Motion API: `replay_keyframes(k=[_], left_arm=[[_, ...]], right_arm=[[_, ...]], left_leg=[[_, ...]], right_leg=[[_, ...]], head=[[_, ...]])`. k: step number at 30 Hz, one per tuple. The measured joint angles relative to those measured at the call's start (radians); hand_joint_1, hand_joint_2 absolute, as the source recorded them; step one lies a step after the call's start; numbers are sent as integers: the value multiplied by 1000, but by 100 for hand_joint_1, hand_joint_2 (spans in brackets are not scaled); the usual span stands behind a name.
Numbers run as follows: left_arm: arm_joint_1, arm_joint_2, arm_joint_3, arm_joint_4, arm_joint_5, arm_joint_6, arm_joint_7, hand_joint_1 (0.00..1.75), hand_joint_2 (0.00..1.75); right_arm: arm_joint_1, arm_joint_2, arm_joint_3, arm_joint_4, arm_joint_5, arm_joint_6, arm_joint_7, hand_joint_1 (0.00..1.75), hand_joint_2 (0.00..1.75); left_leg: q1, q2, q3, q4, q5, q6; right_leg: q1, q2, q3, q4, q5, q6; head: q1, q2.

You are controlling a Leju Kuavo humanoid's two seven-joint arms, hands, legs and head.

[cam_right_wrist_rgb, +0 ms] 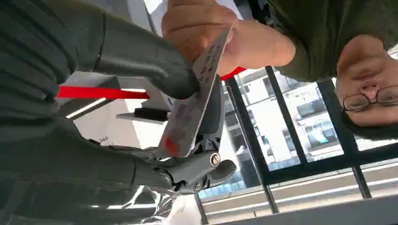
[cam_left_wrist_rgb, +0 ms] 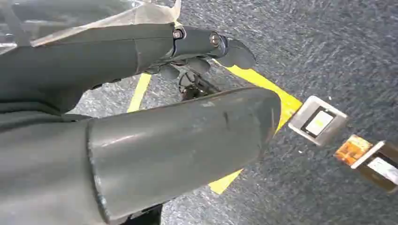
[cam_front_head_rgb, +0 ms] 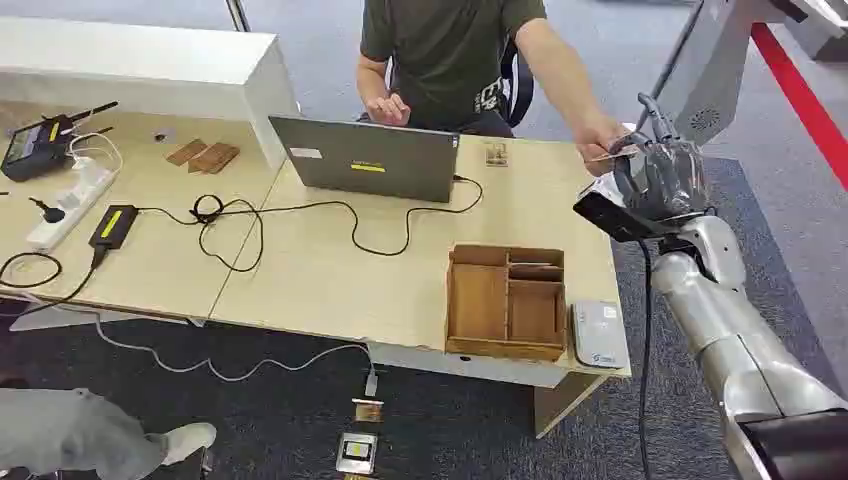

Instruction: Pass the card to the sensor for recognition and then transmit it.

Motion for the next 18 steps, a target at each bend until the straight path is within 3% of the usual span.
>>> replay_keyframes(k=[18], left_arm=[[-2, 0, -44, -3, -39, 32, 73, 0, 0]], right_arm=[[0, 10, 32, 1, 14, 0, 16, 175, 175]], left_leg=[[0, 0, 0, 0, 0, 0]], right_leg=[[0, 0, 0, 0, 0, 0]], head=[[0, 0]])
